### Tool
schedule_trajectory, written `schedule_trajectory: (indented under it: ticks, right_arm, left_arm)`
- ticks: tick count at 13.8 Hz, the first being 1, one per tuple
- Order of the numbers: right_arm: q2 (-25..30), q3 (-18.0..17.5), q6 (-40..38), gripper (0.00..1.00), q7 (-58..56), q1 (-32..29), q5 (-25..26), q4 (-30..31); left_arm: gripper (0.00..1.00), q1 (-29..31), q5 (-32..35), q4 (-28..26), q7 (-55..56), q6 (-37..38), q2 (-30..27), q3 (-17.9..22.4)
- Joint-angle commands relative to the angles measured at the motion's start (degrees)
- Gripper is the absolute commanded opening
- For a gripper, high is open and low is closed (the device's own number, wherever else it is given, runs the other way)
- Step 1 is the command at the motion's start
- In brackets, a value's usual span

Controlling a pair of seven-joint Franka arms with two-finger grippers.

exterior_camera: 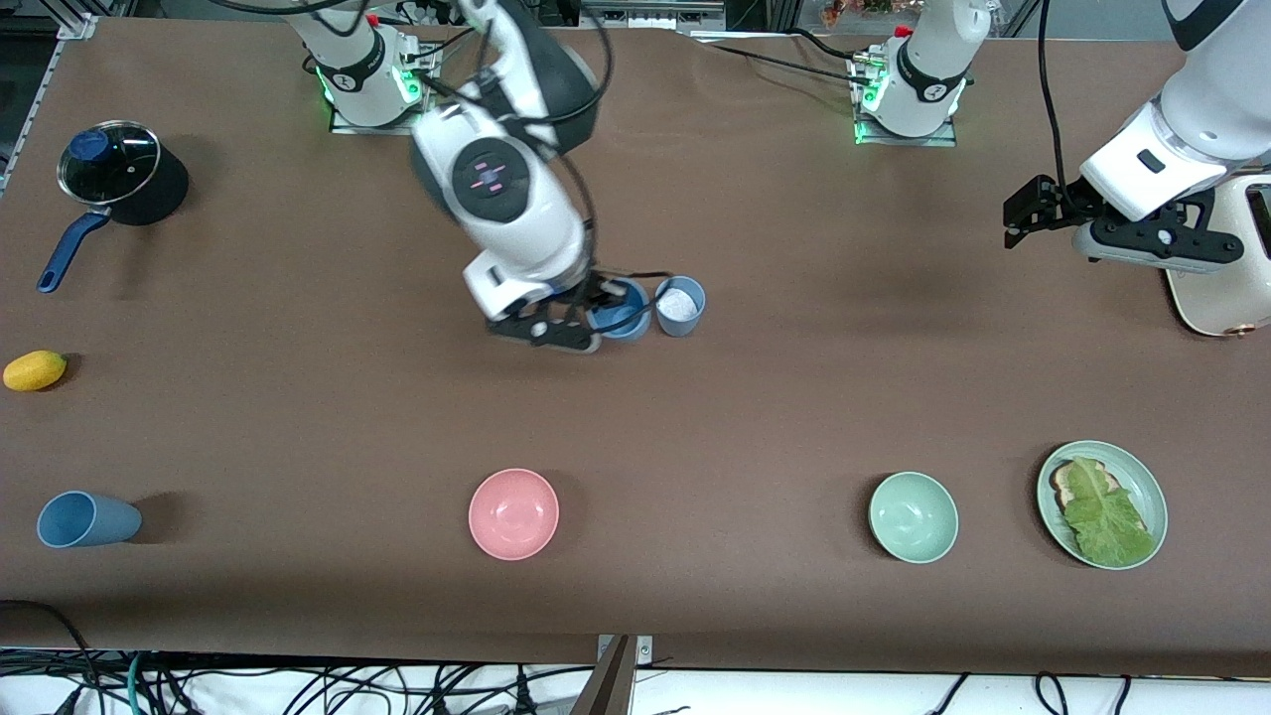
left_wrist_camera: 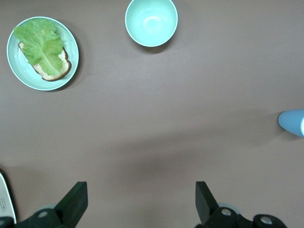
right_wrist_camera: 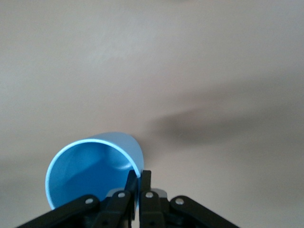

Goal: Stack blue cups with both arms
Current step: 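Lower the held cup into the placed blue cup with the right gripper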

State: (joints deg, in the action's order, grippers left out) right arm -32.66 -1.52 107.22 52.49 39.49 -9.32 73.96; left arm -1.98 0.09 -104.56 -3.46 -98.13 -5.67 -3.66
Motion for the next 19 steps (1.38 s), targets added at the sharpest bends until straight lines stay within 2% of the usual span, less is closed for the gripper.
schedule_trajectory:
  ticks: [1,3,5,15,18,19]
  right_arm:
    - [-2.85,1.69,-0.52,0.00,5.86,4.26,0.18,-3.47]
    - [-3.99,3.97,-0.44,0.00,8.06,7.35,0.01,-3.47]
    - [-5.13,4.77,0.35,0.00,9.30,9.02,0.01,-3.56]
    - [-5.57,4.86,0.88,0.00,10.27,9.82,0.18,-2.68]
    - [-5.66,5.82,1.94,0.00,9.83,9.82,0.18,-2.33]
    - [-5.66,6.61,1.94,0.17,9.48,9.82,0.09,-2.33]
  left_arm:
    - [1.00,-0.04,1.32,-0.21,-0.85,-1.10,0.31,0.24]
    - [1.00,0.14,1.32,-0.21,-1.55,-1.10,0.31,0.50]
    - [1.00,0.92,1.32,-0.21,-1.64,-1.10,0.31,0.68]
    - [1.00,1.45,1.32,-0.30,-1.55,0.30,0.31,0.67]
    - [1.00,1.46,1.32,-0.30,-1.46,0.39,0.31,0.68]
    - [1.00,1.45,1.32,-0.30,-1.46,0.39,0.31,0.68]
